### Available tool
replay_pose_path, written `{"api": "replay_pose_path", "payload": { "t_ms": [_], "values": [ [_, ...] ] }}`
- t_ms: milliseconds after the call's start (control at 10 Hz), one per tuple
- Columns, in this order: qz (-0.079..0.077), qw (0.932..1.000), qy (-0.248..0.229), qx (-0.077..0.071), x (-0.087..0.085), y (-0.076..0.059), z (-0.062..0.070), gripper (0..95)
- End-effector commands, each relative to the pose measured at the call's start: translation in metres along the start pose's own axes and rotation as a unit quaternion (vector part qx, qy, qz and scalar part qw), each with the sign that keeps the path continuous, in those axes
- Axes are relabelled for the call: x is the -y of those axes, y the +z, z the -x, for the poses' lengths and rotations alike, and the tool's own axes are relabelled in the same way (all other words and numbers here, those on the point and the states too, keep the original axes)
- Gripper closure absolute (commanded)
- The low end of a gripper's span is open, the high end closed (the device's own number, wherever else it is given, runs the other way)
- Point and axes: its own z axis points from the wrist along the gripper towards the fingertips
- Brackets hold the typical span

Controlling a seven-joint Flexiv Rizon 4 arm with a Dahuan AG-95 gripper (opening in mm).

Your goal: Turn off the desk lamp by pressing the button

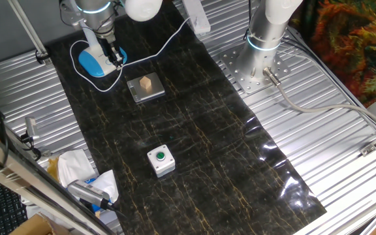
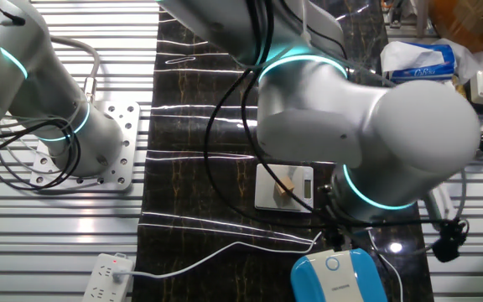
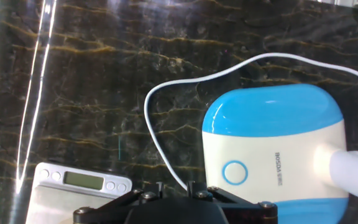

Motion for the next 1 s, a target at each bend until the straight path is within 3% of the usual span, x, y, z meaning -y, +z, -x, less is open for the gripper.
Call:
{"api": "replay_pose_path", "payload": {
  "t_ms": [100, 500, 800, 1000],
  "values": [
    [0.017, 0.9998, -0.01, 0.0, -0.0006, -0.0007, 0.0013, 57.0],
    [0.025, 0.9989, -0.039, -0.008, -0.0008, -0.0057, -0.0018, 57.0],
    [0.032, 0.9984, -0.039, -0.025, -0.0009, -0.0059, -0.0019, 57.0],
    [0.037, 0.9982, -0.039, -0.027, -0.001, -0.0068, -0.0024, 57.0]
  ]
}}
